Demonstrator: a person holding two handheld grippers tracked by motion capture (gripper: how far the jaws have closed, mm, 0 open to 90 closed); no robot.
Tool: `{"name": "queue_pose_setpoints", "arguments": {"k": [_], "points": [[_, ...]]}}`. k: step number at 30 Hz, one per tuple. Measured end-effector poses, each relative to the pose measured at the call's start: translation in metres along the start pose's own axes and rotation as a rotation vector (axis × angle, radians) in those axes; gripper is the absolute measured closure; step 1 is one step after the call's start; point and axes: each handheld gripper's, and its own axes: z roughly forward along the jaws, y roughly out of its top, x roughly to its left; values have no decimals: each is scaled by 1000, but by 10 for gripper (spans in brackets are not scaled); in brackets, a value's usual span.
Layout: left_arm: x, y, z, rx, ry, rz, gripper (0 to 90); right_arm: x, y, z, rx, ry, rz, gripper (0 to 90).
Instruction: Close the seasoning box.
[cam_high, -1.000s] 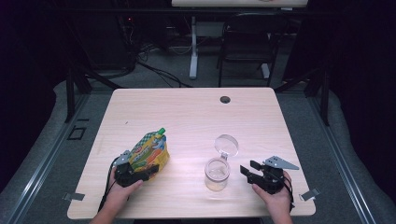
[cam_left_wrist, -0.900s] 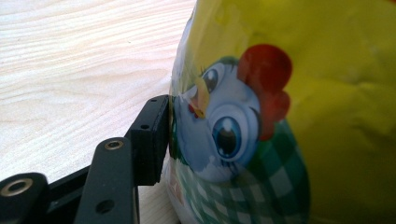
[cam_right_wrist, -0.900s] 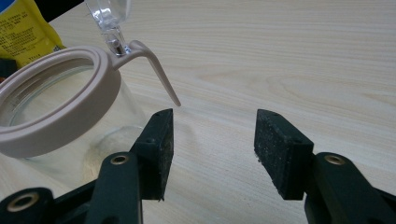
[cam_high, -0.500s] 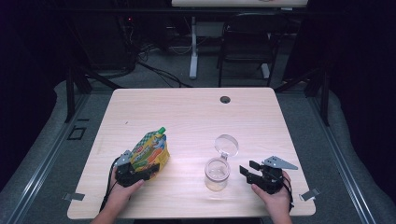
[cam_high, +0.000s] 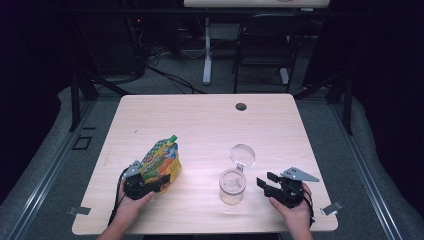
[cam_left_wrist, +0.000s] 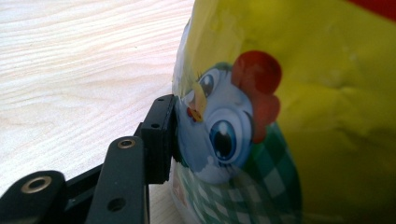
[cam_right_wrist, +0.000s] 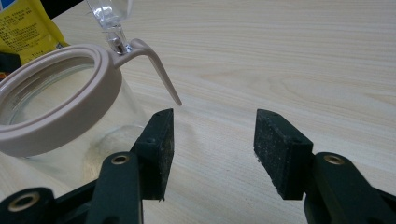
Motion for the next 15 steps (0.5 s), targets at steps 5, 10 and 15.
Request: {"name": "queue_pose_setpoints", "arguments": {"k": [5, 10, 15], "points": [[-1, 3, -3, 5, -4, 6, 543, 0, 0, 0, -10, 2, 5, 477], [-8, 7, -9, 1, -3, 34, 544, 0, 0, -1, -7, -3, 0, 477], [-12, 9, -14, -4, 7, 68, 544, 1, 1, -2, -22, 5, -3, 467]]}}
